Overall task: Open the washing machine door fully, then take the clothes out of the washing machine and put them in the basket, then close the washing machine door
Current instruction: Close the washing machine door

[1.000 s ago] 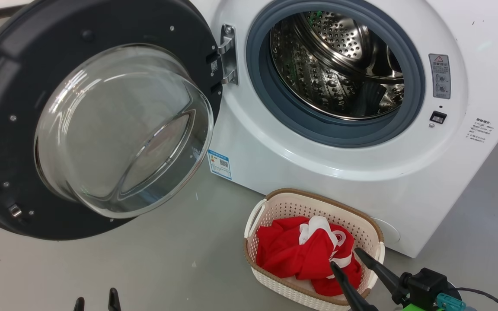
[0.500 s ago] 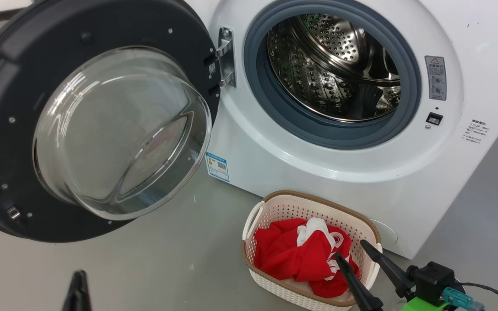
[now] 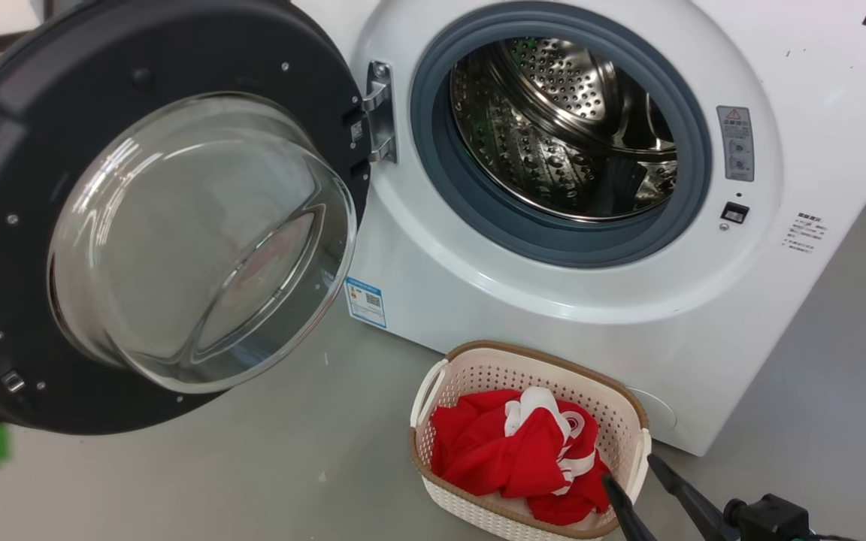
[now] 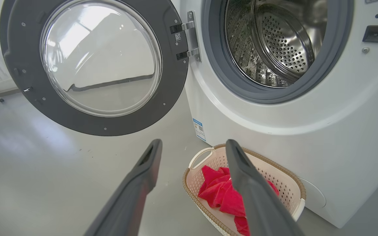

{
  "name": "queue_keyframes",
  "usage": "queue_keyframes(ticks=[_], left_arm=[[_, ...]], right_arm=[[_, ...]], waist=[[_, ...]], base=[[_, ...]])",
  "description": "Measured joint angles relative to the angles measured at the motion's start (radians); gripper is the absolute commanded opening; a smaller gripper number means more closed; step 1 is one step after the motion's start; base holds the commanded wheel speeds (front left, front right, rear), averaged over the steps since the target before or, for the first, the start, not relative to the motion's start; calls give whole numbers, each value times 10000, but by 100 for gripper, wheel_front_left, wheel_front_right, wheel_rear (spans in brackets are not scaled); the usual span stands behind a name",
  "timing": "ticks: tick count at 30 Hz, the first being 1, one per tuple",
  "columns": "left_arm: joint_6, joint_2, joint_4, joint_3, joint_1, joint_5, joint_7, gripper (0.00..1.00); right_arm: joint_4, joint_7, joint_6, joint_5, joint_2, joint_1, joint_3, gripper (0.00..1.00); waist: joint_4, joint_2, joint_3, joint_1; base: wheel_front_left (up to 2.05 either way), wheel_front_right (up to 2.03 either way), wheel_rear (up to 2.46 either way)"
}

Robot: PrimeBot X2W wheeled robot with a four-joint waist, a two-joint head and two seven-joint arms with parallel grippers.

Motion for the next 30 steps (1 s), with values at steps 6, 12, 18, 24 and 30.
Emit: queue_keyframes(ticks=[6,12,18,24,30], left_arm=[[-109,1549,1824,604,-1938,-1229,-6,0],[-119,2642,4103,1001,-3566,-2694,727,0],[-121,3561,6529,928,-4702,-4063,1871,0],[-119,3902,8608,938,-5704,-5287,3611,0],[-119,4113,9476,571,-5924,-5988,5551,0]], right_arm=[[-69,-2,0,-54,19,192,-61,100],[-142,-2,0,-56,-59,196,-209,100],[-201,-2,0,-56,-234,190,-234,100],[-272,-2,0,-67,-393,159,-215,100],[-368,-2,0,-67,-608,125,-199,100]], waist=[[-288,0,34,1],[-518,0,290,1],[-636,0,680,0],[-688,0,1048,0],[-769,0,1357,1]], base=[[0,0,0],[0,0,0],[0,0,0],[0,0,0],[0,0,0]])
